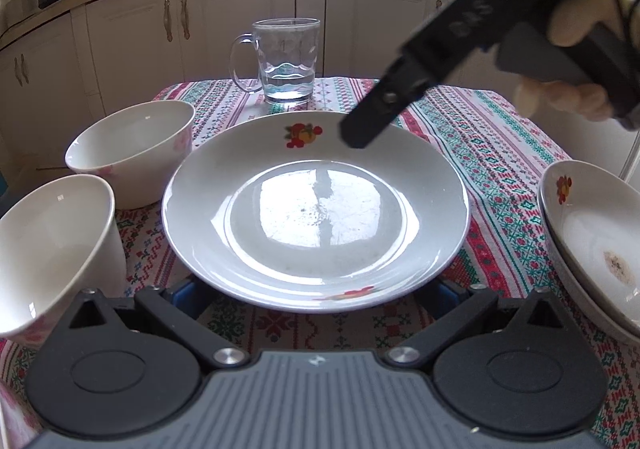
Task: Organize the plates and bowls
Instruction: 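Grasp the flowered white plate rim with the left gripper while the right gripper presses its centre, then lift the flowered plate with the left gripper while the right gripper steadies its centre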
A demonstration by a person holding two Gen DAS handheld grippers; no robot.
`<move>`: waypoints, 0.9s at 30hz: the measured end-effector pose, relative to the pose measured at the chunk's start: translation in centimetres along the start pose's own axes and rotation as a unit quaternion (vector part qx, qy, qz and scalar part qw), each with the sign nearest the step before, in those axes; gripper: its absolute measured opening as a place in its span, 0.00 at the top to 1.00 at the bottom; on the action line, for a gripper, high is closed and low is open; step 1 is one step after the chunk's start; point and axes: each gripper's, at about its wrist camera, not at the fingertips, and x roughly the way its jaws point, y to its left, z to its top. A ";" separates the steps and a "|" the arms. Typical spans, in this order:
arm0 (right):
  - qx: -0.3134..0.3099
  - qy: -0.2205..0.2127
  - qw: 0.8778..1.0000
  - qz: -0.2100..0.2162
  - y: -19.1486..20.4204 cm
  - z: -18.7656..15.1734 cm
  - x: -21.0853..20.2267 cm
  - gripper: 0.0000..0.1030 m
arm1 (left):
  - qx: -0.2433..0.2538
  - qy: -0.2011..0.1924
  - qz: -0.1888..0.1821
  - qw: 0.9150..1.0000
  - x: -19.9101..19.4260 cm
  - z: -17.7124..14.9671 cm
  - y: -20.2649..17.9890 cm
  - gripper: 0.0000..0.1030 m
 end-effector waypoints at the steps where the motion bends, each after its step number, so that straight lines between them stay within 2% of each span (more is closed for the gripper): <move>1: 0.002 0.004 1.000 0.007 -0.3 0.4 0.6 0.00 | 0.000 0.000 0.000 1.000 0.0 0.0 0.0 0.00; 2: 0.001 0.006 1.000 0.015 -0.5 0.8 1.3 0.00 | 0.000 0.000 0.000 1.000 -0.1 0.0 0.0 0.00; 6: 0.000 0.014 0.999 0.035 -1.2 1.9 3.4 0.12 | 0.000 0.000 -0.001 1.000 -0.1 -0.1 0.0 0.00; 12: 0.005 0.027 0.998 0.058 -2.1 2.6 5.2 0.18 | 0.000 0.000 -0.003 1.000 -0.1 -0.1 0.1 0.01; 23: 0.032 0.047 0.987 0.152 -4.2 3.5 6.0 0.19 | 0.001 0.000 -0.003 1.000 -0.1 -0.1 0.0 0.01; 27: 0.033 0.055 0.985 0.159 -4.1 3.6 6.1 0.19 | 0.001 0.001 -0.002 1.000 -0.1 -0.1 0.0 0.01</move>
